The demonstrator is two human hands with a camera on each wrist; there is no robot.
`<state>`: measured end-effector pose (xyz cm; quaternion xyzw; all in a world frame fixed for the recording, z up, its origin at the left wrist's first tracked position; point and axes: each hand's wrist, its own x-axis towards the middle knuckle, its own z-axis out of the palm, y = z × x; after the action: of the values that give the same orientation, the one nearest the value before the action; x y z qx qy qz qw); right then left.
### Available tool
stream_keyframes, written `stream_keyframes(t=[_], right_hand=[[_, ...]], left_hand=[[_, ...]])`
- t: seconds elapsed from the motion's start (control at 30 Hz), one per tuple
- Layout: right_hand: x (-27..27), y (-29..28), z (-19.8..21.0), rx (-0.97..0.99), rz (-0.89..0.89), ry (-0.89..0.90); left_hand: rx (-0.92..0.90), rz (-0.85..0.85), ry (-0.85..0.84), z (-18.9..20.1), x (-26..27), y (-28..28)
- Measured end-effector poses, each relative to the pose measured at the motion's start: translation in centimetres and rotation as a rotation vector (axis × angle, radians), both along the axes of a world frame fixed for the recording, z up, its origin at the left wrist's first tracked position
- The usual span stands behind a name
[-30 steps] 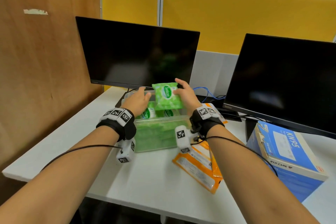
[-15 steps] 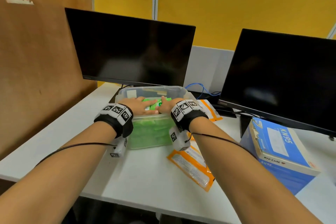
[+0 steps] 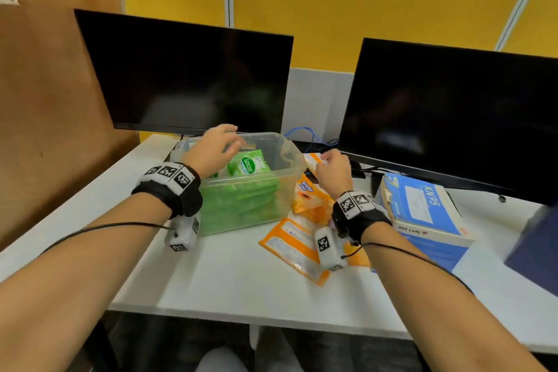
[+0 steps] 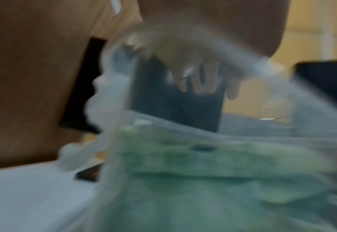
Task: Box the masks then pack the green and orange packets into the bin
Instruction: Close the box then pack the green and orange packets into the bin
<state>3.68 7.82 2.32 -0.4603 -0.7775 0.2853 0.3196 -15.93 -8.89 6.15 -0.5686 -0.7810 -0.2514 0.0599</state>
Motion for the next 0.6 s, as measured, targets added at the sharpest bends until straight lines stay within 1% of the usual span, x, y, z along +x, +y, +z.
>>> stream_keyframes(t=[0.03, 0.07, 0.1, 0.13, 0.17, 0.2, 0.23, 0.27, 0.3, 0.33, 0.4, 0.43, 0.47, 0.53, 0.6], right_hand=[[1.4, 0.6, -0.5, -0.088, -0.026, -0.158], [2.7, 0.8, -1.0, -0.180, -0.013, -0.374], [3.7, 0.8, -1.7, -0.209, 0.034, -0.607], [4.4, 0.4, -2.1, -0.216, 0.092, -0.802], [4.8, -0.3, -2.5, -0.206, 0.133, -0.921], [4.9, -1.0, -3.2, -0.210, 0.154, -0.985], [4.8, -1.5, -4.1, -0.210, 0.157, -1.017], [4.6, -1.8, -5.1, -0.222, 0.138, -1.014], [4.6, -1.9, -6.0, -0.240, 0.104, -0.988], [4.5, -1.9, -6.7, -0.260, 0.065, -0.963], [4.8, -1.6, -6.7, -0.312, 0.008, -0.881], [5.1, -1.4, -6.3, -0.358, 0.005, -0.831], [5.2, -1.2, -5.8, -0.407, 0.007, -0.773], [5.3, -0.8, -4.2, -0.560, -0.010, -0.558], [5.4, -0.8, -1.7, -0.658, -0.025, -0.333]], left_hand=[[0.109, -0.047, 0.066, 0.7, 2.1, -0.2], [0.173, -0.113, 0.130, 1.0, 4.4, -0.2], [0.176, -0.201, 0.154, 1.0, 6.9, -0.2], [0.106, -0.274, 0.151, 0.6, 9.1, 0.1], [-0.022, -0.330, 0.144, -0.2, 11.1, 0.5], [-0.156, -0.358, 0.171, -1.4, 12.5, 1.1], [-0.242, -0.360, 0.247, -2.6, 13.4, 1.8], [-0.272, -0.336, 0.365, -3.8, 13.8, 2.5], [-0.251, -0.283, 0.451, -4.8, 13.9, 3.0], [-0.206, -0.193, 0.475, -5.2, 13.7, 3.5], [-0.142, -0.004, 0.441, -5.0, 12.8, 3.9], [-0.151, 0.042, 0.429, -4.9, 12.3, 3.9], [-0.157, 0.048, 0.411, -4.9, 11.7, 3.9], [-0.125, 0.009, 0.347, -4.6, 11.1, 3.9], [-0.116, -0.001, 0.190, -3.7, 11.0, 4.0]])
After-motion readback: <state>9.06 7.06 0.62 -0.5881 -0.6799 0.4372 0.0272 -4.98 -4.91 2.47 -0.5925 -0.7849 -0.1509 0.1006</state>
